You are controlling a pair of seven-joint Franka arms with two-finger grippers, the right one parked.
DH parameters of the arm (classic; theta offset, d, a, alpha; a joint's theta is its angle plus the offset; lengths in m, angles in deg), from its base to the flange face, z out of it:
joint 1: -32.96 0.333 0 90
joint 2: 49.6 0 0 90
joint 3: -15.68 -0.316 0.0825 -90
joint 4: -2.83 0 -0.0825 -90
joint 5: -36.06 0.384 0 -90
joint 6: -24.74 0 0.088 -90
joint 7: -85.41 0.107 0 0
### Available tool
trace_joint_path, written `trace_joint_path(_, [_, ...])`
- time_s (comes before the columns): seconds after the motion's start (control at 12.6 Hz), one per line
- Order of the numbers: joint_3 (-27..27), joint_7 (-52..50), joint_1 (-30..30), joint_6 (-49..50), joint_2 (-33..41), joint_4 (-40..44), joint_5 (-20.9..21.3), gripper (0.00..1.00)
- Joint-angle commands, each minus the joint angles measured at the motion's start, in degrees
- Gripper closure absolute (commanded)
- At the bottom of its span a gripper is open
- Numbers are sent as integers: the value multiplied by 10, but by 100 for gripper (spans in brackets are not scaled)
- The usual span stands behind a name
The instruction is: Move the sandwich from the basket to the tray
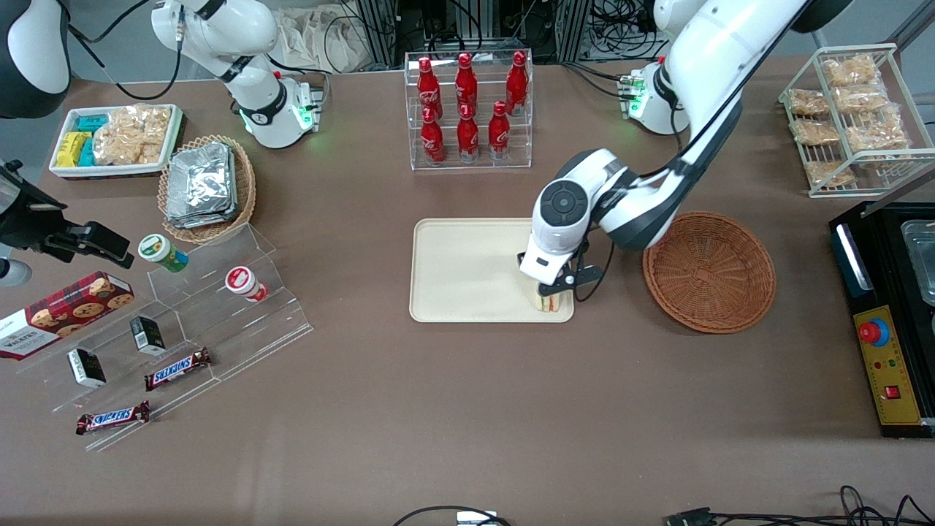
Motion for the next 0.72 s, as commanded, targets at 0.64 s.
trace_joint_path(0.64, [-236, 404, 39, 350, 210, 201, -142, 0])
